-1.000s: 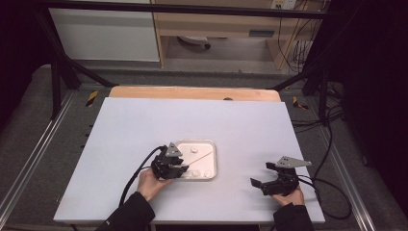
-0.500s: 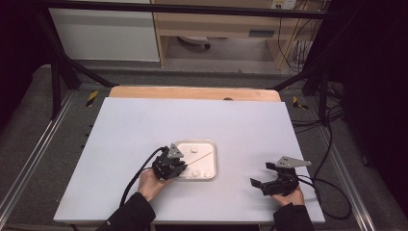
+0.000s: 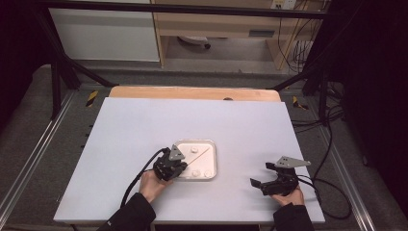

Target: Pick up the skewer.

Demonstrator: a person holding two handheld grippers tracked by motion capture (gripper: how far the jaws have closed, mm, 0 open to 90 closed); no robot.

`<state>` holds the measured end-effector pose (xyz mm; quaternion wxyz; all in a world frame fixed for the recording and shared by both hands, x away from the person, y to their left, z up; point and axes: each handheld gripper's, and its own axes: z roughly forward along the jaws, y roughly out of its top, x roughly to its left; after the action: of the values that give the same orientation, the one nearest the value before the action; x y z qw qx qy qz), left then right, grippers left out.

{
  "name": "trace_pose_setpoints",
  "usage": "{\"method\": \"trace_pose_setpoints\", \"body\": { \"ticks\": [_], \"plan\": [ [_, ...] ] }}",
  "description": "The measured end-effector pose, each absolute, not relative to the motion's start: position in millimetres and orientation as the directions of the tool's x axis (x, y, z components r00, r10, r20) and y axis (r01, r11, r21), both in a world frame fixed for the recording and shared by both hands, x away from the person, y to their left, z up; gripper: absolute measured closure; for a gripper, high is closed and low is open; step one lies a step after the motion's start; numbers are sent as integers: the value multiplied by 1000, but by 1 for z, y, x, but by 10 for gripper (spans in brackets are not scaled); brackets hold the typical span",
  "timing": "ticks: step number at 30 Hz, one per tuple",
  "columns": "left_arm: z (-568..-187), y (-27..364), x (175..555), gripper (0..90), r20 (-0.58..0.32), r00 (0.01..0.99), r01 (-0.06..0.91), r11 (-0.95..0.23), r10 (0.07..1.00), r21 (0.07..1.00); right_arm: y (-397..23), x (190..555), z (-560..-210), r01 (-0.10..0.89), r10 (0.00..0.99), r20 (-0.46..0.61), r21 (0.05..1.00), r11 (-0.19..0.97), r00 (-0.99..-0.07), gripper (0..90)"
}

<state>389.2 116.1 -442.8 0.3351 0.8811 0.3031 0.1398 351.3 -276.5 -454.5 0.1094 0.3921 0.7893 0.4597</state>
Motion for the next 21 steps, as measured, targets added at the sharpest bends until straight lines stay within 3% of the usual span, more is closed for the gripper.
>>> {"method": "trace_pose_setpoints", "body": {
  "ticks": [21],
  "plan": [
    [-437, 124, 385, 885, 7, 764, 435, -524, 645, 732, -276, 351, -455, 512, 717, 182, 814, 274, -673, 15]
  ]
}}
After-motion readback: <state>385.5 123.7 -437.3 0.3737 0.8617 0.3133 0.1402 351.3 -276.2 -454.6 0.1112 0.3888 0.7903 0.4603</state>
